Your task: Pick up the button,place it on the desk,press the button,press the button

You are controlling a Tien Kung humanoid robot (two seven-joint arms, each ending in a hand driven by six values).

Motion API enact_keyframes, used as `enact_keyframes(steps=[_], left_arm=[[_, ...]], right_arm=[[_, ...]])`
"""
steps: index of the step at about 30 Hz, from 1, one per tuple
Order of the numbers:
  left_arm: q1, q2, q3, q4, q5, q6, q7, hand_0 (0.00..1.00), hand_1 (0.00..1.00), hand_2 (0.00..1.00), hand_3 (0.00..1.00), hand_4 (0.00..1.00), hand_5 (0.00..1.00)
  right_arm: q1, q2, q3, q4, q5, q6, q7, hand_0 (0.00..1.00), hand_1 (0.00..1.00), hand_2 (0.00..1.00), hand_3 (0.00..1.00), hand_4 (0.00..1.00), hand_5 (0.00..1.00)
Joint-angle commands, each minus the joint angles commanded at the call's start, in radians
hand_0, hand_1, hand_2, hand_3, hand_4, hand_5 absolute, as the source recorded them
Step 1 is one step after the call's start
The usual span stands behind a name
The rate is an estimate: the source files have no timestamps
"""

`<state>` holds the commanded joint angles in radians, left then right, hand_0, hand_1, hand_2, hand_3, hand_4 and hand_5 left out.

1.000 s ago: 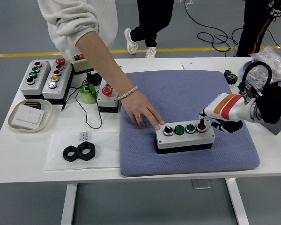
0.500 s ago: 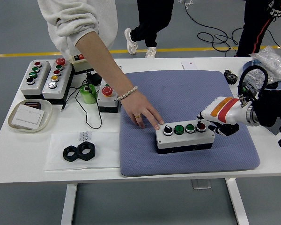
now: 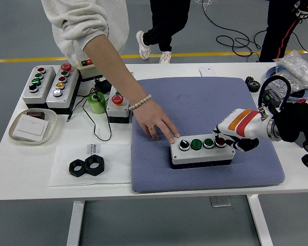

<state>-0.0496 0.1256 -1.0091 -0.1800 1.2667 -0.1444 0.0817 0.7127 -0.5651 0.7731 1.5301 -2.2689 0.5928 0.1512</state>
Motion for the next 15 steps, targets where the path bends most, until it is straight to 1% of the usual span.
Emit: enact_keyframes(steps=[6,11,15], left_arm=[[0.001,0.0,-0.001,0.0,0.001,0.0,0.0,0.742,0.912,0.982,0.922,0.601,0.998],[0.0,-0.001,0.001,0.0,0.0,-0.001,-0.001,0.742,0.912,0.982,0.922,0.6,0.998],[0.001,-0.001,0.001,0.0,-0.001,-0.001,-0.001,0.742,0.912,0.982,0.92,0.601,0.998]], right_arm=[[0.004,-0.004,0.002,0.003,0.0,0.0,0.0,0.264,0.087,0.104,0.709,0.403,0.002],[-0.003,0.003,0.005,0.002,0.0,-0.002,0.001,0.264,0.087,0.104,0.709,0.403,0.002],[-0.002,0.0,0.003,0.002,0.0,-0.001,0.001,0.264,0.087,0.104,0.709,0.403,0.002]])
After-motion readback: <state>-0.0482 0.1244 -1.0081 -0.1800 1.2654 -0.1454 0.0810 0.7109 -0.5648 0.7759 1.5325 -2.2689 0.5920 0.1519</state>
